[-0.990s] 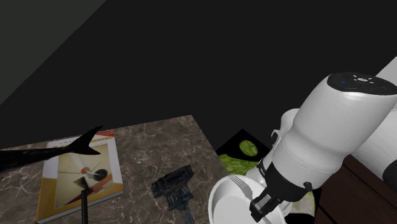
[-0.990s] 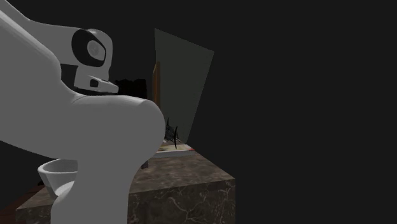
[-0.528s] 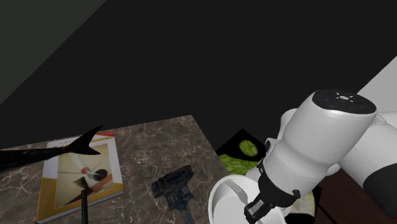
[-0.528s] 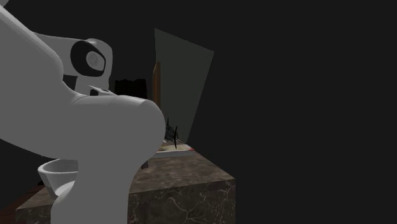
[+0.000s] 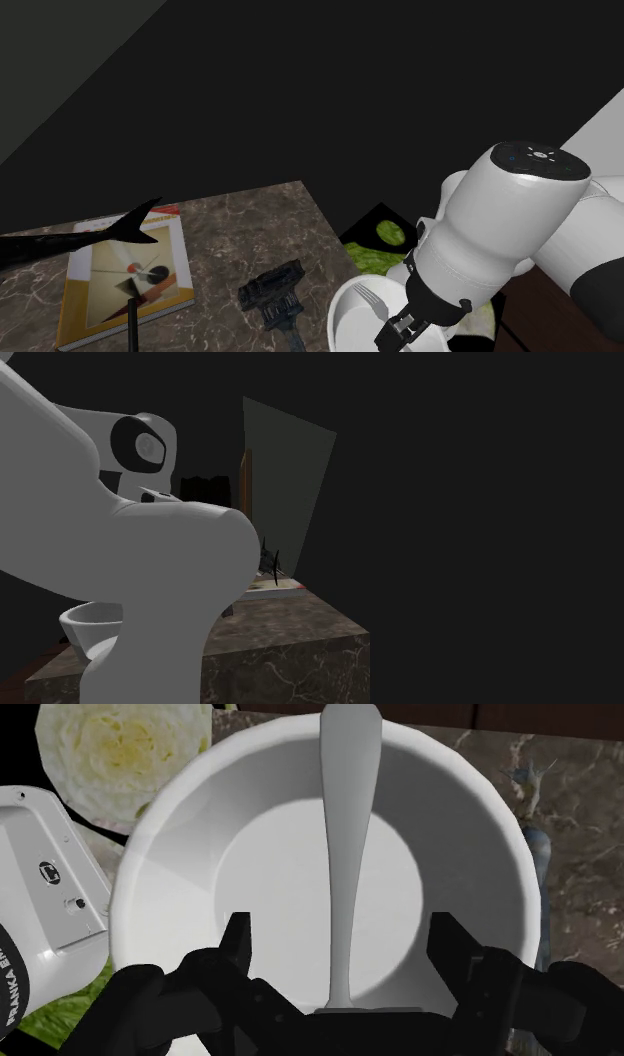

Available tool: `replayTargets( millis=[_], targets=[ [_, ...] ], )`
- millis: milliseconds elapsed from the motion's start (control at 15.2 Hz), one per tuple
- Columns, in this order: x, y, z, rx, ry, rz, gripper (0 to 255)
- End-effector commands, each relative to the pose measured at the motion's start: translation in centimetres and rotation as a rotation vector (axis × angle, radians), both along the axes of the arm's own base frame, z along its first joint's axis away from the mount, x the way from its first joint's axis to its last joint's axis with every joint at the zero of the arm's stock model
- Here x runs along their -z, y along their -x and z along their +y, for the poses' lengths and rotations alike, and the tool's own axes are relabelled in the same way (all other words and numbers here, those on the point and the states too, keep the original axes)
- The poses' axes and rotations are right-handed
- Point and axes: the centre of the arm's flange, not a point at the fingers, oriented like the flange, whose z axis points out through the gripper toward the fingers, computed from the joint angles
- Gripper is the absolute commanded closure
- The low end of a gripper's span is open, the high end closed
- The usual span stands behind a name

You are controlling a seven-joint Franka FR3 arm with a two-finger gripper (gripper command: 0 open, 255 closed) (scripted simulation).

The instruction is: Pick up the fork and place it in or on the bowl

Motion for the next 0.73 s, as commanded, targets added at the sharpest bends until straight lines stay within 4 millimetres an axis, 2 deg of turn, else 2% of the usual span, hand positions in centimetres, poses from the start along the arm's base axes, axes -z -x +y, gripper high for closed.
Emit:
replayTargets(
  millis=[0,132,396,660],
  targets=[
    [0.0,0.0,0.0,0.000,0.000,0.000,0],
    [0.0,0.0,0.0,0.000,0.000,0.000,0],
    [-4.9,-0.7,-0.2,0.000,0.000,0.000,0],
    [-4.9,-0.7,-0.2,0.000,0.000,0.000,0]
  ],
)
